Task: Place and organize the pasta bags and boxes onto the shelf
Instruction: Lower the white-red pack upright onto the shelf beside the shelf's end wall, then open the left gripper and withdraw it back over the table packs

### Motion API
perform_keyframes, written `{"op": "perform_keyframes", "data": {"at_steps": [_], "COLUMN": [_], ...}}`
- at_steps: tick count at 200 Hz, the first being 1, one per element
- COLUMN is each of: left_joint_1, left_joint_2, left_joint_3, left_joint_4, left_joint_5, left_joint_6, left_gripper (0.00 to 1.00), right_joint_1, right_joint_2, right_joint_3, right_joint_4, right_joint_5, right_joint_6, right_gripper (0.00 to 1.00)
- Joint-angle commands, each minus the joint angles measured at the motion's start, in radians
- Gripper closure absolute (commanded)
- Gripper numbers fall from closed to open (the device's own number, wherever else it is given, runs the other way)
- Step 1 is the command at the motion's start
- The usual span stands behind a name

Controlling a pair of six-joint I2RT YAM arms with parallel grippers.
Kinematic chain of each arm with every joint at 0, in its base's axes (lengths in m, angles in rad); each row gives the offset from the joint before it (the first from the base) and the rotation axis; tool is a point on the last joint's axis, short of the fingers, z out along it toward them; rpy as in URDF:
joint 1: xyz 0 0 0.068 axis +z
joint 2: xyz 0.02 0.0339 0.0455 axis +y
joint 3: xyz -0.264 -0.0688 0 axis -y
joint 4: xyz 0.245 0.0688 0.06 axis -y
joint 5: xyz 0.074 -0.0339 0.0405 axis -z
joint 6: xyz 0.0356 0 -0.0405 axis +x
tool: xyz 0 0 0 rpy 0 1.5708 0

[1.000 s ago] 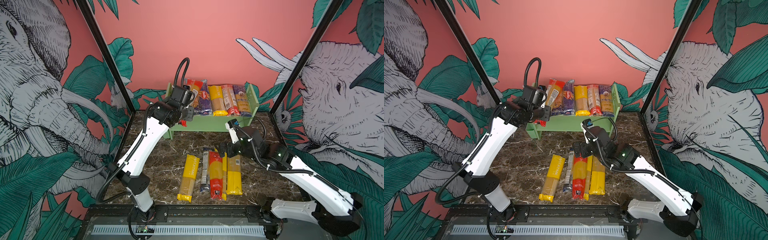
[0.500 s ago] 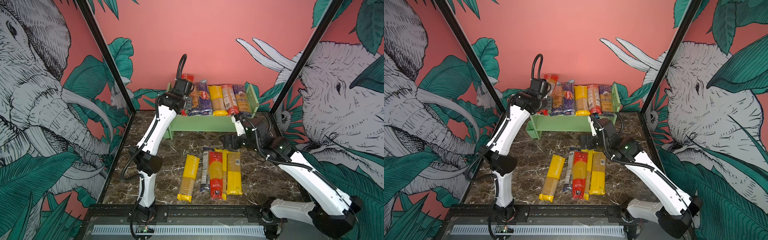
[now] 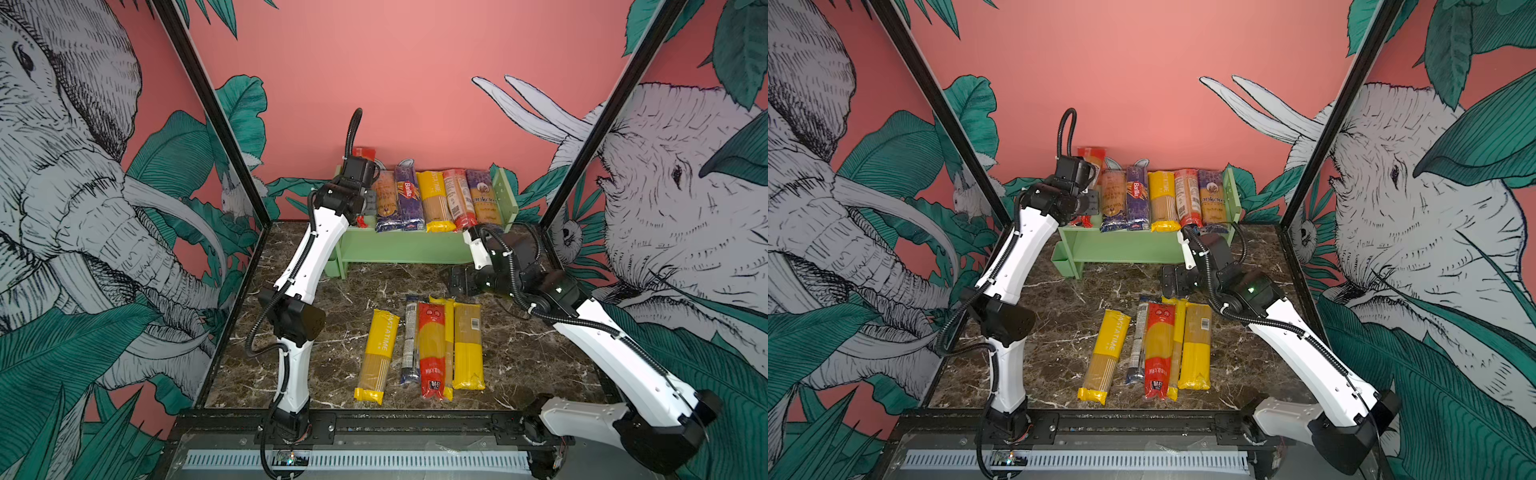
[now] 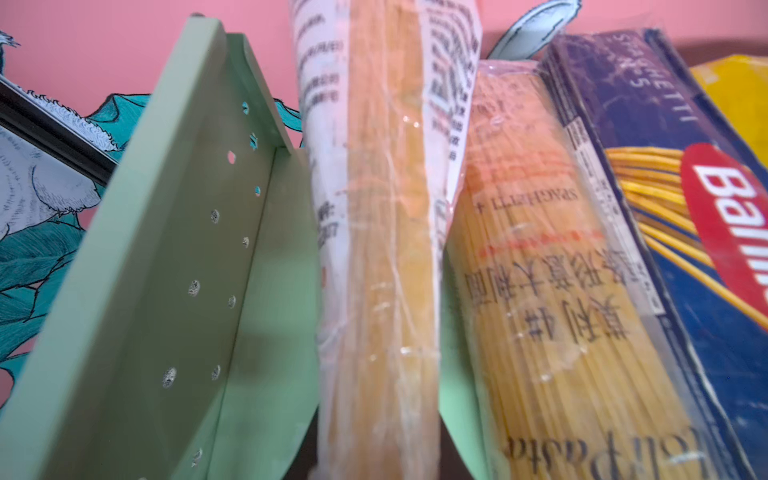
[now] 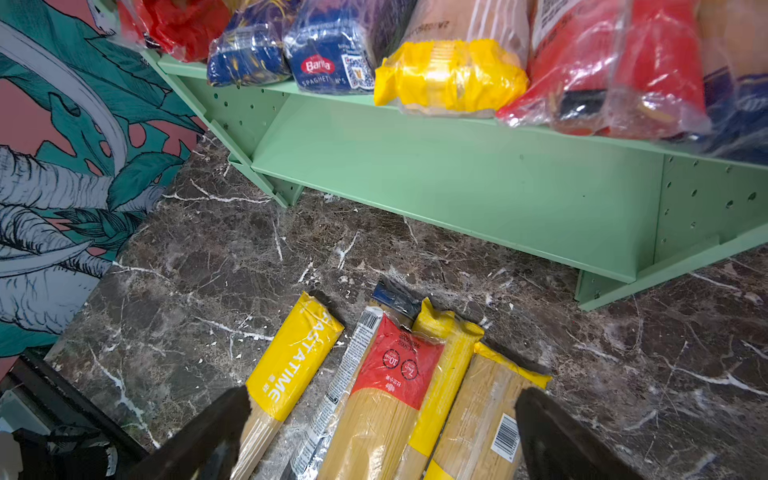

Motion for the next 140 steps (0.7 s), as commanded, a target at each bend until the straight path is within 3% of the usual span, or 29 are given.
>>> {"op": "perform_keyframes", "data": {"at_steps": [1, 31, 45, 70, 140], "left_joint_1": [0.016, 0.022, 0.024, 0.022, 0.021], "left_joint_2": [-0.037, -0.048, -0.068, -0.099, -0.232], "left_joint_3": [0.028, -0.002, -0.034, -0.076, -0.244], "left_joint_4": [0.161, 0.179, 0.197, 0.210, 0.226], "left_joint_5": [0.000, 0.042, 0.064, 0.085, 0.149], "left_joint_6": [-0.022, -0.024, -0.028, -0.029, -0.046], "left_gripper": [1.00, 0.58, 0.47, 0.41, 0.43], "right_joint_1": [-0.010, -0.014, -0.016, -0.018, -0.017], "right_joint_2": [0.000, 0.002, 0.001, 0.001, -0.034], "right_joint_3": [-0.003, -0.001, -0.004, -0.006, -0.014], "right_joint_4": [0.038, 0.031, 0.028, 0.028, 0.007], "right_joint_5": [-0.017, -0.011, -0.010, -0.015, -0.009], "right_joint_6": [-0.008, -0.004, 0.001, 0.015, 0.048], "right_gripper": [0.01, 0.01, 0.01, 0.01, 0.01]}}
